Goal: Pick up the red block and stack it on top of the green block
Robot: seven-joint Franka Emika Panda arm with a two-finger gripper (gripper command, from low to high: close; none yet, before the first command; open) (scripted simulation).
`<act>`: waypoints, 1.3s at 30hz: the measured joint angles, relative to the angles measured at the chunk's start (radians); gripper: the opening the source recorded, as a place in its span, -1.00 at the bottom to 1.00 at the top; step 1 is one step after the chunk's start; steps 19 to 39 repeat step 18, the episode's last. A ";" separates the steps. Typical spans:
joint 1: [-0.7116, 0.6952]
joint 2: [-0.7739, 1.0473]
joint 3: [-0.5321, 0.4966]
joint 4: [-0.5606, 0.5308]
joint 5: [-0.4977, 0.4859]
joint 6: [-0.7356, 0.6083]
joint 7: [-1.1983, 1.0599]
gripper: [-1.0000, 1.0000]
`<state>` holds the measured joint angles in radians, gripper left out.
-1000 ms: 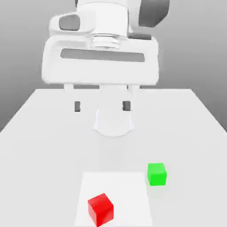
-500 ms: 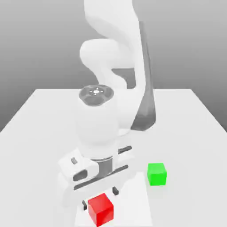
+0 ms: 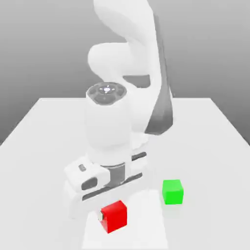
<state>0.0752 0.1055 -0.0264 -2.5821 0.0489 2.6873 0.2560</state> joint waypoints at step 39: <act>0.193 -0.069 0.158 -0.290 -0.076 0.221 0.460 1.00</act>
